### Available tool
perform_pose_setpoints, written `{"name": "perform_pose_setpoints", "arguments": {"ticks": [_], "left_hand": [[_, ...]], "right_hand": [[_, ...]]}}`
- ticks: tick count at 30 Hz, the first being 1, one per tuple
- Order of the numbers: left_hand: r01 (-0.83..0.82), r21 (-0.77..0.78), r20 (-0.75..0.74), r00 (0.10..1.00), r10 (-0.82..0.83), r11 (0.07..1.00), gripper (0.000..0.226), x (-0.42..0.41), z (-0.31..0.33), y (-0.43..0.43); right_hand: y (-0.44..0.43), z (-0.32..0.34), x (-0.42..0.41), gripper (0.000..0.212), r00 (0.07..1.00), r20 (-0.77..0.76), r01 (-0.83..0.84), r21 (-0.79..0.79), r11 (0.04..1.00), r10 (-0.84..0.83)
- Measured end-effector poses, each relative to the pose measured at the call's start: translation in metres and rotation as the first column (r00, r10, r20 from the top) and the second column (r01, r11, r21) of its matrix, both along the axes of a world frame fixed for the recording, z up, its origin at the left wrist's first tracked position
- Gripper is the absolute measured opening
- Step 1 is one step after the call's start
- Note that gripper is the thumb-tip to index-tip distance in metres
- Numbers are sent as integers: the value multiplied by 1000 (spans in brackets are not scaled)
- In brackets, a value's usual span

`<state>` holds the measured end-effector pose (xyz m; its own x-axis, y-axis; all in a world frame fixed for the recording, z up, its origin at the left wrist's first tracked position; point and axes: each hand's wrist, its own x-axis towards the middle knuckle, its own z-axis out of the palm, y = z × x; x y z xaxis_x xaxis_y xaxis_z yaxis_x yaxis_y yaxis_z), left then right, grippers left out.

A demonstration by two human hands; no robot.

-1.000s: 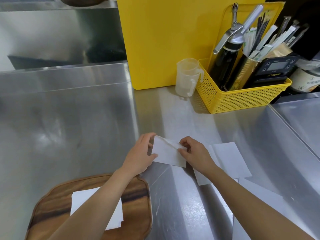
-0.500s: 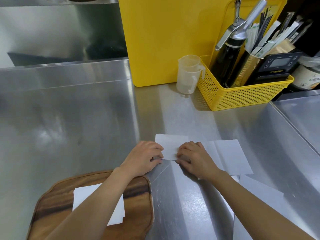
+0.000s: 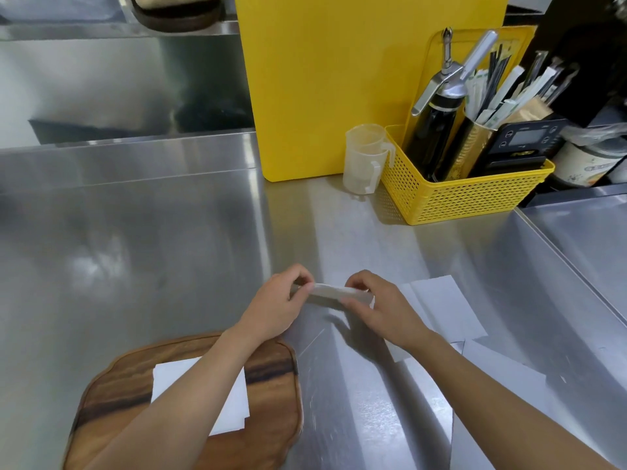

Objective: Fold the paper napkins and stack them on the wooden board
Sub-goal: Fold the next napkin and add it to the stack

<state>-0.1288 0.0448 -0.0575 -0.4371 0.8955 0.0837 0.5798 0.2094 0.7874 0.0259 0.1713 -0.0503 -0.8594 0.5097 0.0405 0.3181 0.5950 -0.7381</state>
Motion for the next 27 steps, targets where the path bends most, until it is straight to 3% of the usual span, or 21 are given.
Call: {"name": "perform_pose_setpoints", "arguments": {"ticks": [3, 8, 15, 19, 27], "left_hand": [[-44, 46, 47, 998, 42, 998, 8, 2, 14, -5], [-106, 71, 97, 990, 99, 992, 8, 1, 29, -23], [-328, 57, 195, 930, 311, 943, 7, -11, 45, -68], [-415, -15, 309, 863, 399, 910, 7, -23, 44, -108], [-482, -193, 358, 777, 518, 855, 14, -37, 25, -173]], "right_hand": [[-7, 11, -4, 21, 1000, -21, 22, -44, 999, -23], [-19, 21, -8, 2, 981, -151, 102, -134, 986, -122], [-49, 28, -29, 15, 955, -186, 135, -424, 896, -232], [-81, 21, -47, 23, 975, -85, 137, -502, 854, -206], [-138, 1, -72, 30, 989, 119, 137, -515, 847, -87]]}}
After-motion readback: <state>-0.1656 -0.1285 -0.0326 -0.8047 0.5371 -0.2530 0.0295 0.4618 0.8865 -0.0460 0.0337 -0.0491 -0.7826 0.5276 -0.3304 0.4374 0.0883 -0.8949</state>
